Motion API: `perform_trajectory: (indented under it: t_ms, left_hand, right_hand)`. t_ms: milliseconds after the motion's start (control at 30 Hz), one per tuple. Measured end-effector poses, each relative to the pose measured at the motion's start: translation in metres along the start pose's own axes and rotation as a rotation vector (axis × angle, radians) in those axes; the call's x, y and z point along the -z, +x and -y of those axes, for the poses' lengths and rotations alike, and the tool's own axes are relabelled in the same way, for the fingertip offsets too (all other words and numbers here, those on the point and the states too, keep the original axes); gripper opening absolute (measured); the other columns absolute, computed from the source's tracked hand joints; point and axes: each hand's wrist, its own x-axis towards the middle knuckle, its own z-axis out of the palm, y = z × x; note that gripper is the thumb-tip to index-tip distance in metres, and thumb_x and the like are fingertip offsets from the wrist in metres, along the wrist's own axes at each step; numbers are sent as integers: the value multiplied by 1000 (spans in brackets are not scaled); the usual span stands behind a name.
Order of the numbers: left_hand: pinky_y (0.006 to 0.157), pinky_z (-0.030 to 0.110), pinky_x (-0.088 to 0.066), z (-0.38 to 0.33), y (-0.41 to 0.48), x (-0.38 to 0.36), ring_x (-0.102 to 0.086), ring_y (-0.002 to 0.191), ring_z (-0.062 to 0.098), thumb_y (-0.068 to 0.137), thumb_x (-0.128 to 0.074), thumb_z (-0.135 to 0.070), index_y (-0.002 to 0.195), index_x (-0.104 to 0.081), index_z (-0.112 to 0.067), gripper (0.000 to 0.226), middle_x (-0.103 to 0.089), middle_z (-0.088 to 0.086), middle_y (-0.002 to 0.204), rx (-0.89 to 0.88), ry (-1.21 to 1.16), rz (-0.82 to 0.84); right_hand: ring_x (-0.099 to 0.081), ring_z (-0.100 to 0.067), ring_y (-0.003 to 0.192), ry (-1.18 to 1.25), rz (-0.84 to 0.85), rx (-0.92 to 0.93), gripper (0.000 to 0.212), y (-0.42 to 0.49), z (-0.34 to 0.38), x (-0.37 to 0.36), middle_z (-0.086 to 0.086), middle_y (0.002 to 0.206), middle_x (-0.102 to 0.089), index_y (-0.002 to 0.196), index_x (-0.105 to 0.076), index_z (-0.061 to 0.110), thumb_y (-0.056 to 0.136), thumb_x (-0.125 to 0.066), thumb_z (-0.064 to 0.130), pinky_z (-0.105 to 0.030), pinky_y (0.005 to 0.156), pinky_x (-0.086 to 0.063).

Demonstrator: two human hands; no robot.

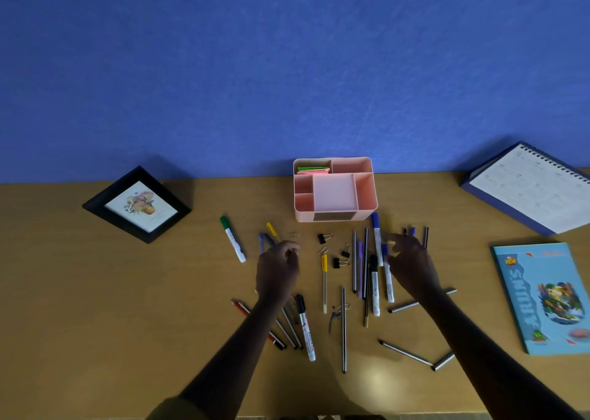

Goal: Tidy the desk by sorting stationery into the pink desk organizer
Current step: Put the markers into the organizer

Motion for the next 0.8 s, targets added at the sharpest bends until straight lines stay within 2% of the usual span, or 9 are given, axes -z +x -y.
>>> perform_trajectory:
  t_ms: [67,167,300,367,533,667,733,800]
  left_hand:
    - [79,21,-60,-6,-10,-14,-75,93,6,103,-67,-14,117,-81,-14,19,-82,0,109,-34,12,60]
    - [78,19,-58,-20,-22,-34,-74,91,4,103,-69,-17,117,-79,-15,18,-82,-2,109,-57,32,137]
    - [83,32,-63,-43,-33,-60,-76,92,11,99,-74,-20,117,-78,-14,20,-81,1,110,-58,28,223]
    - [84,34,-63,-55,-36,-73,-76,92,13,98,-75,-21,115,-78,-13,19,-81,1,107,-56,50,249]
    - [74,22,-54,-73,-41,-103,-69,90,10,100,-72,-18,110,-73,-16,11,-76,-1,100,-66,103,274]
    - [64,16,-44,-79,-43,-121,-69,91,10,105,-65,-17,120,-68,-17,16,-74,1,106,-59,136,254]
    - [70,19,-51,-81,-42,-126,-71,102,13,103,-68,-19,132,-62,-19,29,-73,1,115,-64,150,254]
    - [86,28,-61,-81,-41,-129,-70,117,17,101,-72,-20,144,-56,-20,46,-72,2,126,-73,173,271]
  right_hand:
    - [-75,-28,102,-42,50,6,46,-3,-3,-4,-20,133,-65,140,-61,10,96,-70,-2,-42,69,-66]
    - [-74,-20,84,-67,59,-4,44,-4,-1,-9,-14,117,-71,138,-60,11,97,-67,-3,-37,61,-65]
    - [-73,-19,90,-47,108,-54,39,-6,3,-15,-7,116,-68,136,-59,18,100,-65,5,-37,64,-65]
    - [-72,-20,93,-39,82,-93,40,-7,5,-15,-9,120,-67,136,-59,18,99,-66,4,-36,65,-65]
    - [-71,-16,84,35,86,-74,34,-8,5,-13,-6,107,-69,126,-61,15,96,-72,4,-37,66,-65]
    - [-66,-14,72,43,47,-85,45,-11,7,4,-2,98,-64,129,-57,13,90,-75,1,-37,58,-62]
    - [-64,-16,75,22,23,-76,48,-10,10,20,-2,98,-63,129,-58,15,86,-76,2,-33,59,-59]
    - [-65,-17,77,38,-12,-46,46,-9,14,39,-1,96,-63,127,-59,16,86,-78,4,-31,62,-59]
